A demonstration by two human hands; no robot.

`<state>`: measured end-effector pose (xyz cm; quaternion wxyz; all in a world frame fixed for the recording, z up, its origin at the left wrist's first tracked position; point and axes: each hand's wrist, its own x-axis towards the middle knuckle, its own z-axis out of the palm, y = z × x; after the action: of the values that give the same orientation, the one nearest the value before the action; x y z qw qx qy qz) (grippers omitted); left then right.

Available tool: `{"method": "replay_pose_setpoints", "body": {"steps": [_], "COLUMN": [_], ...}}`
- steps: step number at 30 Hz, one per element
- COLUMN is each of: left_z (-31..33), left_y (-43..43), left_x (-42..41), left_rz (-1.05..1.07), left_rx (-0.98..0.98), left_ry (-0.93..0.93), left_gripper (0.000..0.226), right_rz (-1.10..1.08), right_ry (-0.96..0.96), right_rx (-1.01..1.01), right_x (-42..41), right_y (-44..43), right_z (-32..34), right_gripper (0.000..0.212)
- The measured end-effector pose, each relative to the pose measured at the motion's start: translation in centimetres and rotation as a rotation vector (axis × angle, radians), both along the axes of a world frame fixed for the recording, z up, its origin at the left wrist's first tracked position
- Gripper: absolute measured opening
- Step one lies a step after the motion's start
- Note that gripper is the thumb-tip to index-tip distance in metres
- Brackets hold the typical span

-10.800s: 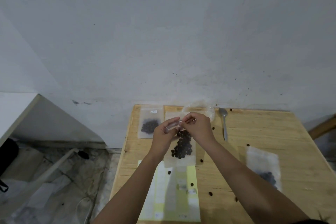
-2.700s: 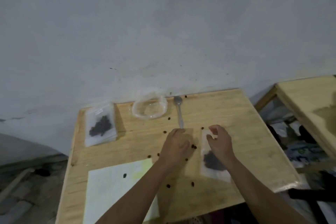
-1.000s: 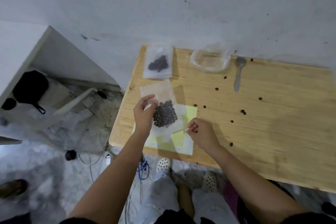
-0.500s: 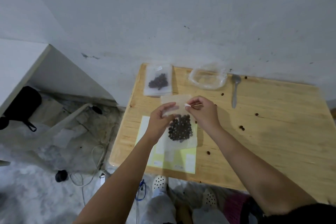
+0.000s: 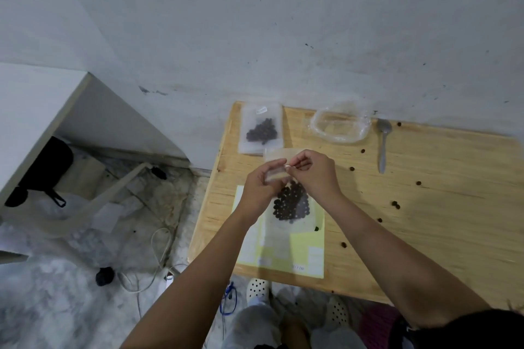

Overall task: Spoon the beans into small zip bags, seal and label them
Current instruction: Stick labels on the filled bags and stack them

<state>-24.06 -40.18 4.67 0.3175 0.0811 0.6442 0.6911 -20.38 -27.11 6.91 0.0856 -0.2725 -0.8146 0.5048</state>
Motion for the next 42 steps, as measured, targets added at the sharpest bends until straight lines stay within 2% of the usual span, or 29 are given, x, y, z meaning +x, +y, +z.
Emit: {"method": "replay_pose_setpoints", "body": {"steps": [9, 12, 14, 16, 19, 27, 32, 42], "left_z": [-0.7, -0.8, -0.5, -0.2, 0.0, -0.4, -0.3, -0.8], "left_y": [-0.6, -0.9, -1.1, -1.1, -0.7, 0.3, 1.0, 0.2], "left_x": [-0.3, -0.7, -0.9, -1.2, -1.3, -1.3, -0.6, 0.3], "left_rz": [0.015, 0.054, 0.076, 0.08, 0.085, 0.093, 0.073, -0.069], "left_rx": [0.0, -0.004, 0.007, 0.037, 0.053, -0.056, -0.054, 0.005], "left_ry": [-0.02, -0.022, -0.051, -0.07, -0.064, 0.011, 0.005, -0.096], "left_gripper": [0.052, 0.043, 0.033, 0.028, 0.021, 0.022, 0.025, 0.057], "right_rz": [-0.006, -0.056, -0.09, -0.12, -0.142, -0.231, -0.27, -0.381], "right_ry": [-0.031, -0.062, -0.088, -0.099, -0.082, -0.135, -0.152, -0.068], "right_rx": [0.022, 0.123, 0.036, -0.174, -0.297, -0.301, -0.35, -0.424], "right_x": [-0.7, -0.4, -0.3, -0.1, 0.1, 0.5, 1.4, 3.4], "right_y": [-0.9, -0.8, -0.6, -0.5, -0.6, -0.1, 0.6, 1.7], "right_z": [-0.6, -1.1, -0.9, -0.5, -0.5, -1.2, -1.1, -0.9], "right_gripper": [0.015, 0.037, 0.051, 0.056, 0.054, 0.043, 0.038, 0.036]}}
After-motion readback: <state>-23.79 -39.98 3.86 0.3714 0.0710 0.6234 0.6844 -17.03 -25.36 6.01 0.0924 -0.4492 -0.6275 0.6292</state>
